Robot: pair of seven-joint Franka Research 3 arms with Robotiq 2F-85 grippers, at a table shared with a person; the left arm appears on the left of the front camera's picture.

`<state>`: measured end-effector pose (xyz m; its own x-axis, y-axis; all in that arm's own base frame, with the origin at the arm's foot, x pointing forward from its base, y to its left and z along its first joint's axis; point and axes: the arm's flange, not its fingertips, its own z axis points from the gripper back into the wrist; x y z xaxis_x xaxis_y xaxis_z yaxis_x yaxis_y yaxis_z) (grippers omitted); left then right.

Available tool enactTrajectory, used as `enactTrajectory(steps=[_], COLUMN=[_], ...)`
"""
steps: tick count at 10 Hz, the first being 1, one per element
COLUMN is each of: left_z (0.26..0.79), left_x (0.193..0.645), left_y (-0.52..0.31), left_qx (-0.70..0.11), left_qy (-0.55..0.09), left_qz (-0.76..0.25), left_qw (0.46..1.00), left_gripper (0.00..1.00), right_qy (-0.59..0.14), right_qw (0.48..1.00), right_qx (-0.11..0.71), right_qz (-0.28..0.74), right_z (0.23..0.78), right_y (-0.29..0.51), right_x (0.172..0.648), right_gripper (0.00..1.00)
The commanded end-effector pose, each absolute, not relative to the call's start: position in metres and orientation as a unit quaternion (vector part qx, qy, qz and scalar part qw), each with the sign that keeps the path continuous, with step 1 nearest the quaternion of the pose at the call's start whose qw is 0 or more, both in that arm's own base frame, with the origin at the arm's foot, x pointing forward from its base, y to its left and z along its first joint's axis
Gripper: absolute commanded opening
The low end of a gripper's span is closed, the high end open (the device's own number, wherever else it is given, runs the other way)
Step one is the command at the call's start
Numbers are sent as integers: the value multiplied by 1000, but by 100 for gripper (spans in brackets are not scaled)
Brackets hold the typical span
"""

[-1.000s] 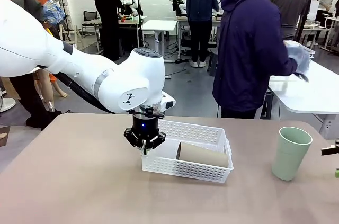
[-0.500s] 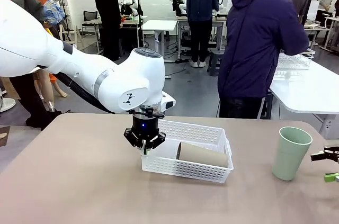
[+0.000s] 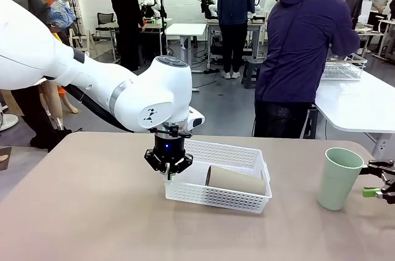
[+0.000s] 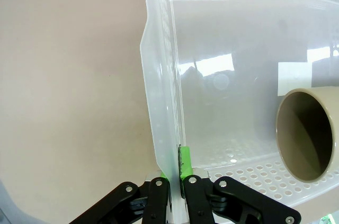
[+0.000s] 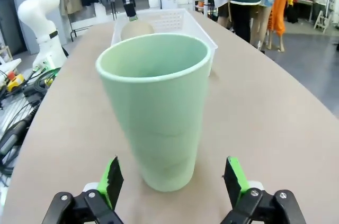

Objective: Clean and organize the cups into the basket.
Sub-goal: Pick up the Reusable plastic cup from the right side of the table and stack it inside the Organizing basket in the center of the table.

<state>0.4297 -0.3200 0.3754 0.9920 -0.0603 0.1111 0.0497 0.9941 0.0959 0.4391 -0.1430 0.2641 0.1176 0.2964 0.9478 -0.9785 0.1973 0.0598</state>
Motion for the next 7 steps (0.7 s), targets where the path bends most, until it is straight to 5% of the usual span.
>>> enactTrajectory(steps=[1, 7], left_z=[376, 376], left_x=[429, 429], left_y=[-320, -320], left_qx=[46, 46], left_qy=[-58, -58], left_qz=[-29, -29], left_qw=[997, 997], left_gripper=[0, 0], right_qy=[-432, -398], right_qw=[644, 637], right_qx=[402, 443], right_qz=[487, 490], right_z=[258, 242], right_y=[-129, -102], right_x=[456, 460], right_gripper=[100, 100])
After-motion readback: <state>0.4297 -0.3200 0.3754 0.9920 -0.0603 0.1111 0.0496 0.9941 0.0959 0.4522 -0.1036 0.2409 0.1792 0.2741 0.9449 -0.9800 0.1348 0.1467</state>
